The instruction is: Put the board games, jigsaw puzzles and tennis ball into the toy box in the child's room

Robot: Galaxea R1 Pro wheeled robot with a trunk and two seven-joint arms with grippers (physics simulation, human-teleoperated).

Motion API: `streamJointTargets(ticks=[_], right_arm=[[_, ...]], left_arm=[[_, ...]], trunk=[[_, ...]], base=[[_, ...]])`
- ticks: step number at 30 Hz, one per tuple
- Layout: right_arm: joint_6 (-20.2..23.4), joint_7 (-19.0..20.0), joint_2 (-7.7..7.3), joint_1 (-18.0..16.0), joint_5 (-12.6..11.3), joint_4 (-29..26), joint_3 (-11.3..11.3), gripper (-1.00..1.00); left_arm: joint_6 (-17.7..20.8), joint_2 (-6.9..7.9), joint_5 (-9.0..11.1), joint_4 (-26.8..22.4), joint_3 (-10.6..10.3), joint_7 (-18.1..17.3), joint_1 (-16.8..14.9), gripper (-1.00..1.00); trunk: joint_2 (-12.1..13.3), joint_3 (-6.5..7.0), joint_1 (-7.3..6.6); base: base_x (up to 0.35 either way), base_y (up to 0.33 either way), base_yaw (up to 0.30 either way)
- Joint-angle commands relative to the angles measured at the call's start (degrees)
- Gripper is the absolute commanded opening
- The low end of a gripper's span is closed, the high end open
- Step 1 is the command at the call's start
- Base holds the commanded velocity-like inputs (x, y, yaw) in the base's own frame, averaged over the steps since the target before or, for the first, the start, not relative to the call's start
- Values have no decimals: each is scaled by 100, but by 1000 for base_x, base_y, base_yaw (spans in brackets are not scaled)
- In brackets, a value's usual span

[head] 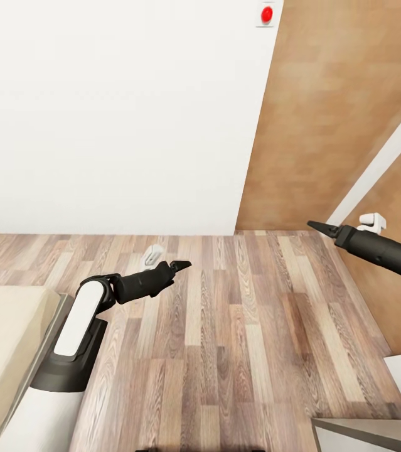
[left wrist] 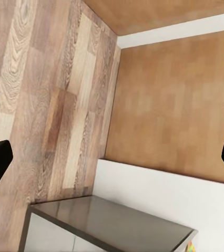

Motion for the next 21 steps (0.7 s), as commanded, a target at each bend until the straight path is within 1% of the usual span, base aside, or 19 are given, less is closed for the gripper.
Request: streamJointTargets(ticks=[1,21], right_arm=[[24,60,0,-6,54,0,-7,100],[24,53,17,1,55,0,40,100]], left_arm=[[9,-2,56,-5,2,60,-4,100],[9,60,59,-5,16,75,-9,100]], trunk=[[-9,0,4],[-9,183,4]], base=[[0,0,0],[0,0,0]])
